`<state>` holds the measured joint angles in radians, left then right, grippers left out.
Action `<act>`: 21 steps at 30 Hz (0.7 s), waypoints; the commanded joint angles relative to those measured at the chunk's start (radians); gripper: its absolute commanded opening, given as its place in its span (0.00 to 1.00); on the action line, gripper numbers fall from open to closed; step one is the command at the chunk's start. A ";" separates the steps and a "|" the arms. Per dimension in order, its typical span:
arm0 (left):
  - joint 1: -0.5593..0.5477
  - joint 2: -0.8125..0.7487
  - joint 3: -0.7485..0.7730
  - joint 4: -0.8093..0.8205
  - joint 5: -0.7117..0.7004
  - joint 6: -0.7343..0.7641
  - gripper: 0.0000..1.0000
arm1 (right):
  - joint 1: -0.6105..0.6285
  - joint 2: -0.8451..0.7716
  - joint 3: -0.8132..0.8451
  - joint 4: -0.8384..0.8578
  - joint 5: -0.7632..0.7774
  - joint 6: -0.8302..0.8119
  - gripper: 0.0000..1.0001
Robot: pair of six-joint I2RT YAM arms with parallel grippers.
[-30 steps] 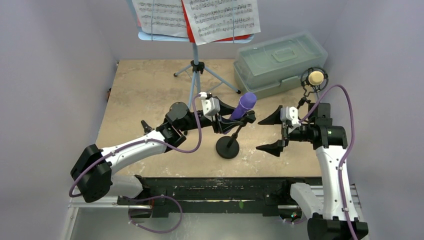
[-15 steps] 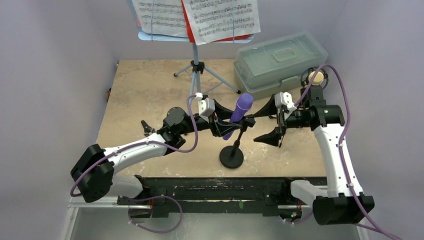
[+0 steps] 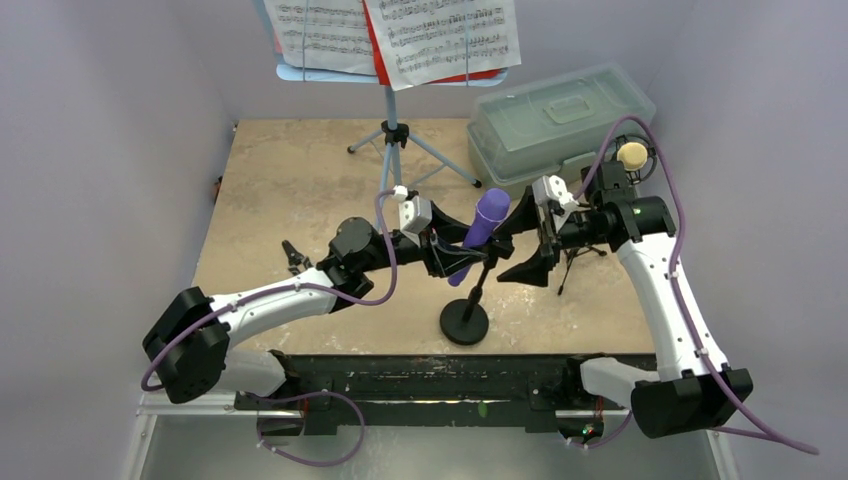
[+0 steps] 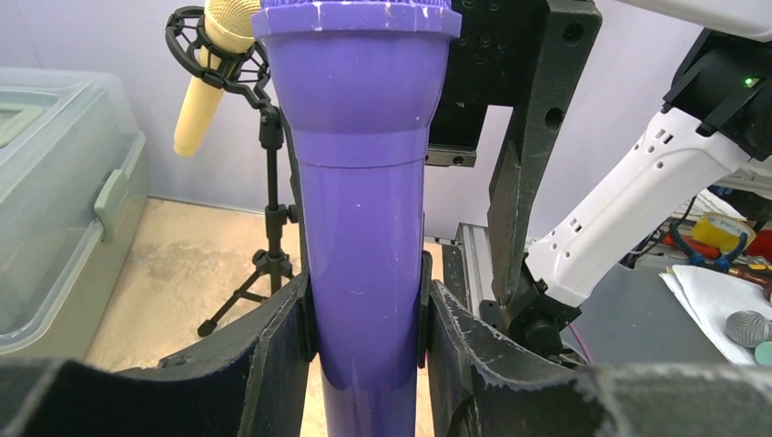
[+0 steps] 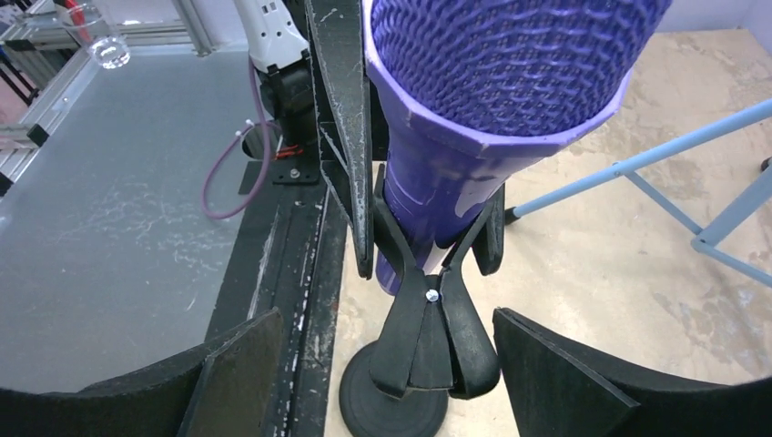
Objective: Pack up the instrument practice props
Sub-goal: Move the microphone stand with the microphone to the center of the board.
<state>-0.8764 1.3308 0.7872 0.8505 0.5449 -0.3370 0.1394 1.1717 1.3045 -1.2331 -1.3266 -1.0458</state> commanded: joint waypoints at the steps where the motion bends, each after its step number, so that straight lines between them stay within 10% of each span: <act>1: -0.010 0.013 0.034 0.096 -0.025 0.003 0.00 | 0.018 -0.026 -0.030 0.113 -0.005 0.127 0.86; 14: -0.015 0.025 0.055 0.077 -0.021 0.052 0.00 | 0.020 -0.032 -0.022 0.192 0.057 0.211 0.86; 21: -0.014 0.047 0.176 -0.030 -0.019 0.189 0.00 | 0.020 0.114 0.195 -0.104 0.044 -0.045 0.90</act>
<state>-0.8871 1.3746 0.8577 0.7975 0.5358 -0.2562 0.1566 1.2171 1.3693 -1.1557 -1.2690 -0.9253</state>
